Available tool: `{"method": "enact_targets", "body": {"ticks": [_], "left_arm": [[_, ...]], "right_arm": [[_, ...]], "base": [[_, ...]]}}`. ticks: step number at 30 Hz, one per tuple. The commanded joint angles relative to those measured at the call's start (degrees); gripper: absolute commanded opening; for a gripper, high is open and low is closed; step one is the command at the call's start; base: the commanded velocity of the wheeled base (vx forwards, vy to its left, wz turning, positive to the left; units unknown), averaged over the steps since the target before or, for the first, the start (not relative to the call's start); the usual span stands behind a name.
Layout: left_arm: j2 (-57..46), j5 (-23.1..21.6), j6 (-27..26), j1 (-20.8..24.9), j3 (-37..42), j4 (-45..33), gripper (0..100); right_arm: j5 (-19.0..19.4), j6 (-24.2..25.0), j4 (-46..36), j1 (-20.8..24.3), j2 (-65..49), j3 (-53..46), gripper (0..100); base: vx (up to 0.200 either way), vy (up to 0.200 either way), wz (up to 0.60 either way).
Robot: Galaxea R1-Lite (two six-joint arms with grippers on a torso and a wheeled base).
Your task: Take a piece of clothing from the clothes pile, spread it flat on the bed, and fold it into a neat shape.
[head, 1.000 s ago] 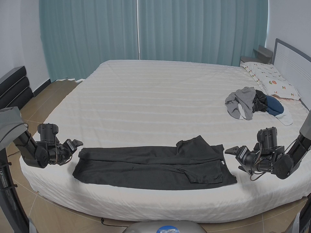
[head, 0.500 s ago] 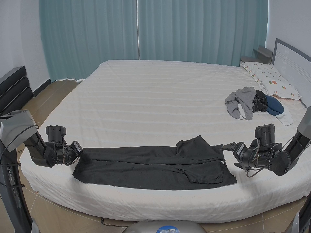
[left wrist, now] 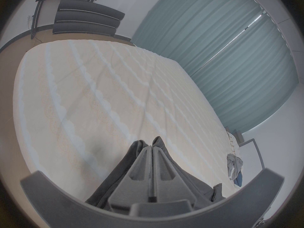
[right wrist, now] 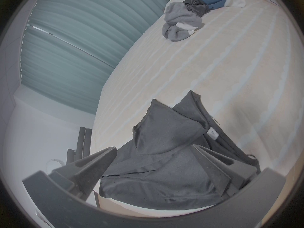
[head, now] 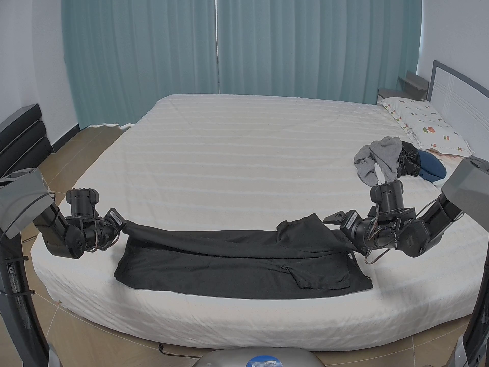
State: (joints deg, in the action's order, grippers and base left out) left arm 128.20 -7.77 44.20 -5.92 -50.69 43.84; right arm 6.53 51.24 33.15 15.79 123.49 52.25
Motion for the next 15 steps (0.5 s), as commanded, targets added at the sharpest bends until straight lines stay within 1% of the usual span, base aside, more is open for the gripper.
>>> {"method": "enact_targets", "body": {"ticks": [1,5,7,9,15], "left_arm": [[-1.4,0.1,0.0,-0.1,-1.2,-0.2,0],[-1.5,0.1,-0.1,0.1,-1.8,-0.4,0],[-1.5,0.2,-0.3,0.1,-1.9,-0.3,0],[-1.5,0.3,-0.3,0.2,-1.9,-0.3,0],[-1.5,0.4,-0.3,0.5,-2.0,-0.4,0]], "right_arm": [[-0.1,-3.1,-1.8,-0.2,3.3,2.6,100],[-0.4,-3.8,-2.3,-0.3,2.6,2.4,100],[-1.7,-4.0,-4.2,-0.2,1.4,2.0,100],[-2.1,-4.1,-6.1,-0.3,1.2,2.1,100],[-2.3,-4.6,-6.9,-0.2,3.1,2.8,100]], "base": [[0.0,0.0,0.0],[0.0,0.0,0.0],[0.0,0.0,0.0],[0.0,0.0,0.0],[0.0,0.0,0.0]]}}
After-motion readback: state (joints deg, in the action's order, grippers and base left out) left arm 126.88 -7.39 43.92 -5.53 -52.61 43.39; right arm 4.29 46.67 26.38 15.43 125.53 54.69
